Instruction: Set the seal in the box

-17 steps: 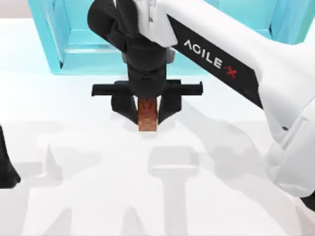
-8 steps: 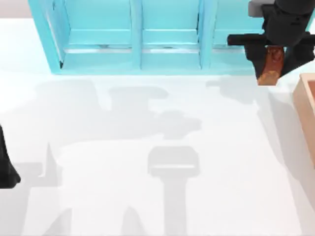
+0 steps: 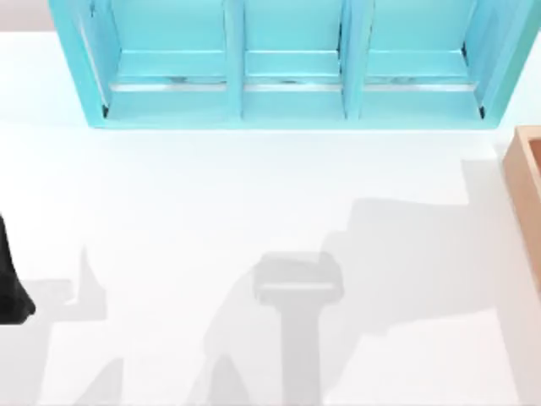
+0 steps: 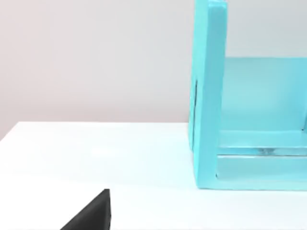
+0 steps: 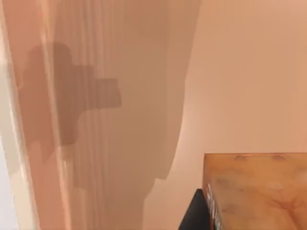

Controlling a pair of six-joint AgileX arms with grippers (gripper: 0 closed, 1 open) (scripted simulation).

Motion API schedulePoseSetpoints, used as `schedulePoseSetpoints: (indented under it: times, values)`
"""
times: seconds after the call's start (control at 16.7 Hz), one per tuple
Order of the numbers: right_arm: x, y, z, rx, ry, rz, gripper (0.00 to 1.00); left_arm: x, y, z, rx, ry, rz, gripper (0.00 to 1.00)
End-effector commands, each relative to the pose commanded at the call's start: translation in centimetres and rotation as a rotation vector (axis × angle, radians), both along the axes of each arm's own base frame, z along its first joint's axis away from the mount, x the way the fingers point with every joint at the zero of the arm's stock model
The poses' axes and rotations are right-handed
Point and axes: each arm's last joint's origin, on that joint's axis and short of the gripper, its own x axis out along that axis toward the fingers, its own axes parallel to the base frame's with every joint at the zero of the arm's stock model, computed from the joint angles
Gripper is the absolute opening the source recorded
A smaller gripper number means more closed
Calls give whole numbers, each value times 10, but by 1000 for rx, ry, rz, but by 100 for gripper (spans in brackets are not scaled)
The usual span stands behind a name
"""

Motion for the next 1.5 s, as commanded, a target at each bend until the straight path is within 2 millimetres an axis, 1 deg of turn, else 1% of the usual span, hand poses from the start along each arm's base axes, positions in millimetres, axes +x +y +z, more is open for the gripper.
schedulePoseSetpoints:
  times: [0.06,0.18,0.48,0.6,0.9,1.02,1.2,1.5]
  values:
    - [-8,-9,0,-2,-4,0,0,0,0,0,0,0,0,100]
    - [-17,-17,1,-5,-9,-1,0,0,0,0,0,0,0,100]
    - [-16,-16,-1,-4,-4,1,0,0,0,0,0,0,0,100]
    - [-16,-16,-11,-3,-2,-1,0,0,0,0,0,0,0,100]
    - [-17,-17,-57,-6,-11,-1,0,0,0,0,0,0,0,100]
    - [-18,-17,-64,-6,-9,-1,0,0,0,0,0,0,0,100]
    - [-18,-17,-64,-6,-9,-1,0,0,0,0,0,0,0,100]
    - [-18,-17,-64,-6,-9,-1,38,0,0,0,0,0,0,100]
